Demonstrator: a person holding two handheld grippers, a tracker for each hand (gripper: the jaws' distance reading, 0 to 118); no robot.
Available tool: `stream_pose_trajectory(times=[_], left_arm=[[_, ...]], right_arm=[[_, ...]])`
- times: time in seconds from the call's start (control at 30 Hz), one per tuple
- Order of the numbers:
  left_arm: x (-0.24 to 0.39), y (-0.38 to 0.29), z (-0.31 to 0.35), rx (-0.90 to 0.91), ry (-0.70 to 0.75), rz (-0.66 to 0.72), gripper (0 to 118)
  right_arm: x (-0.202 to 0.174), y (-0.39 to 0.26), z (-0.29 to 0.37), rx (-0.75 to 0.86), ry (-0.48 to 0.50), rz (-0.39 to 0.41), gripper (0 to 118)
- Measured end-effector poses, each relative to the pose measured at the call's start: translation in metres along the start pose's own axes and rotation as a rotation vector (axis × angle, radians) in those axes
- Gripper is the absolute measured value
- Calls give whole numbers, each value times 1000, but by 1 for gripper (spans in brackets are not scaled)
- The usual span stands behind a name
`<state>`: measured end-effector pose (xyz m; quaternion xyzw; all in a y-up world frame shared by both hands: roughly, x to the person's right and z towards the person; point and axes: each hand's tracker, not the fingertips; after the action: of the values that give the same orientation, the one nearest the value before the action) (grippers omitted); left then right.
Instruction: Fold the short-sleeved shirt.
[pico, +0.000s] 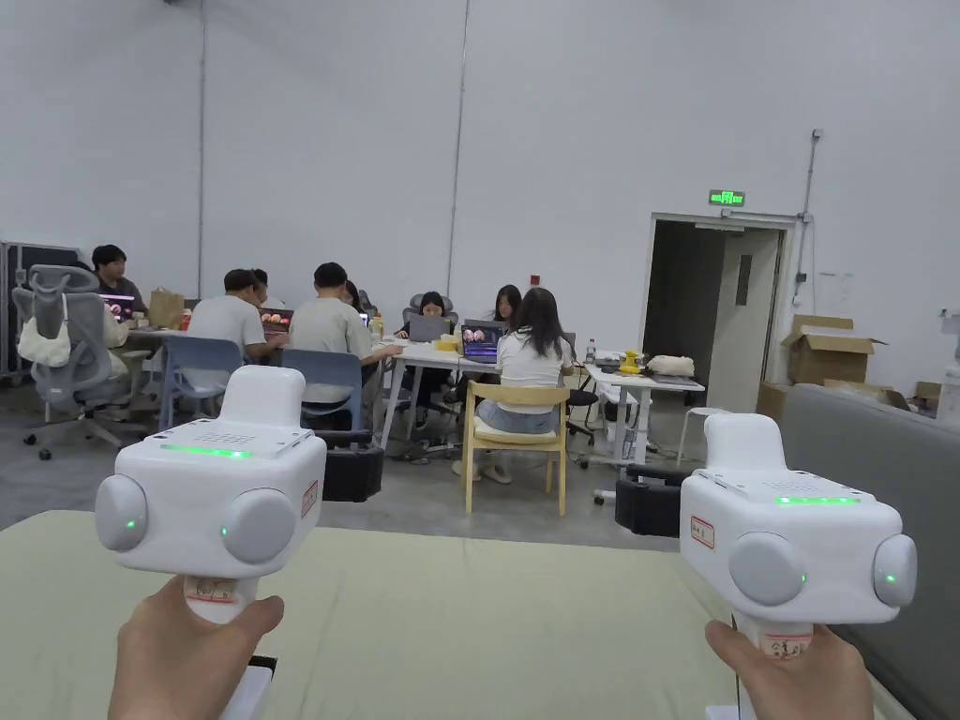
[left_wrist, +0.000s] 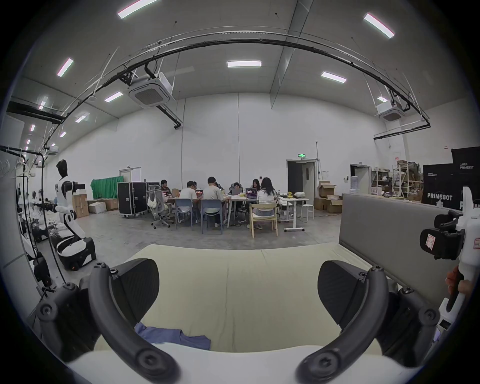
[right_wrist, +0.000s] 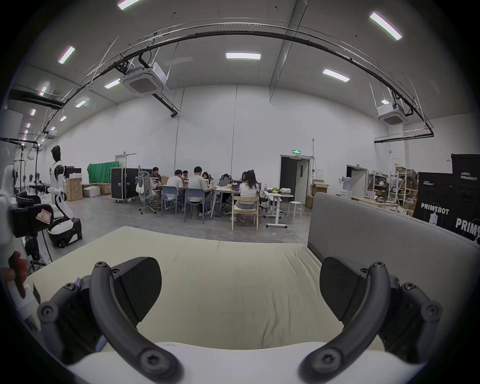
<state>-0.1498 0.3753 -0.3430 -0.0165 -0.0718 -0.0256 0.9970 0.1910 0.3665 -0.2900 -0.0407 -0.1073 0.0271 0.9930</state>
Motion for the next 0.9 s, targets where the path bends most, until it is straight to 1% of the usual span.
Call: stream_pose_trajectory(times=[0.13, 0.63, 0.9], left_arm=[[3, 1, 0, -2, 0, -17, 118], [-1, -5, -8, -19, -2, -3, 118], [2, -5, -5, -21, -11, -2, 118]], right_arm=[[0, 0, 0, 3, -5, 6, 118], [13, -1, -3, -19, -13, -58, 118], [12, -3, -4, -17, -8, -49, 118]])
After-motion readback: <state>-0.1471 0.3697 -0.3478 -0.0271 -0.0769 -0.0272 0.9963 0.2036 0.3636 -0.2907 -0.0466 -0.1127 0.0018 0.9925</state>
